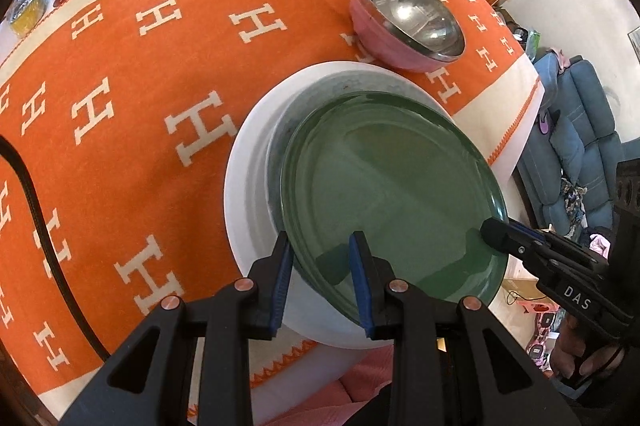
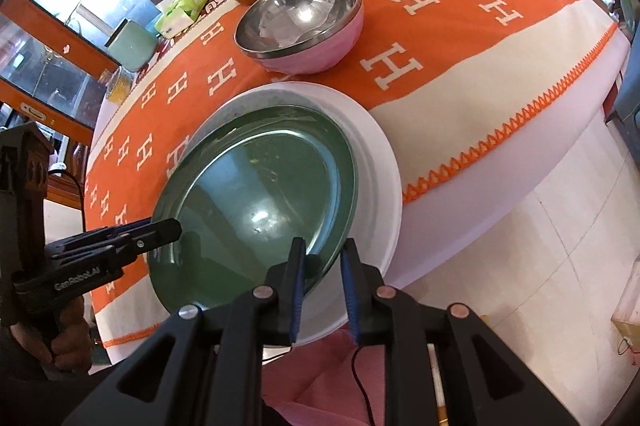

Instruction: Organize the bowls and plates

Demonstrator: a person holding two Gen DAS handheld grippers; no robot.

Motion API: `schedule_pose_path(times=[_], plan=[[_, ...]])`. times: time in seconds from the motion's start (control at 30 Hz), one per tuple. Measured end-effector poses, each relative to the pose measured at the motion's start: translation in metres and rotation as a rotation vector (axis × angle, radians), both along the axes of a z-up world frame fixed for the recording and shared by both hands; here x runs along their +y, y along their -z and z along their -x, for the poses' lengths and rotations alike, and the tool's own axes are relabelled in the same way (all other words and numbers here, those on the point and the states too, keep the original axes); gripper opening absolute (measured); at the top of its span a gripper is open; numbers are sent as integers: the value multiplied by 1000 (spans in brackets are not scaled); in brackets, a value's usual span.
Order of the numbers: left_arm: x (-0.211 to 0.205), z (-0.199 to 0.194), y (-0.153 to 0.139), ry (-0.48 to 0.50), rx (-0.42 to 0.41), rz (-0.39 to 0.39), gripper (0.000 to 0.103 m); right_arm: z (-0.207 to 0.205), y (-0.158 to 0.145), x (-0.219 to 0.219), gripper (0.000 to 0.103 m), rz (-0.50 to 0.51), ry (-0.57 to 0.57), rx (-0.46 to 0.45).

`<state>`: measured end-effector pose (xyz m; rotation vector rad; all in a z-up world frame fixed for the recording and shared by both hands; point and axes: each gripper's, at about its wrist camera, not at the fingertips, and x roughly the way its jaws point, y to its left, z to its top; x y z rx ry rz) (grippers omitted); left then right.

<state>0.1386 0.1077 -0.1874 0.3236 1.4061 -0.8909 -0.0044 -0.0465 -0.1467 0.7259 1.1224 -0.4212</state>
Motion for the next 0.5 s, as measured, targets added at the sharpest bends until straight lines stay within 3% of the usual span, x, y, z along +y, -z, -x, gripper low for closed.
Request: schedule_pose_path(times=[0.17,0.23,0.5], plan=[[3,-4,1,11,-1,-4,26,-3,1,3,19,16,22,22],[5,-6,-2,17,-1,19,26,-3,0,4,26,26,35,28],[14,-12,-22,76,-53,104,28,-4,-8,10,36,75,113,1]])
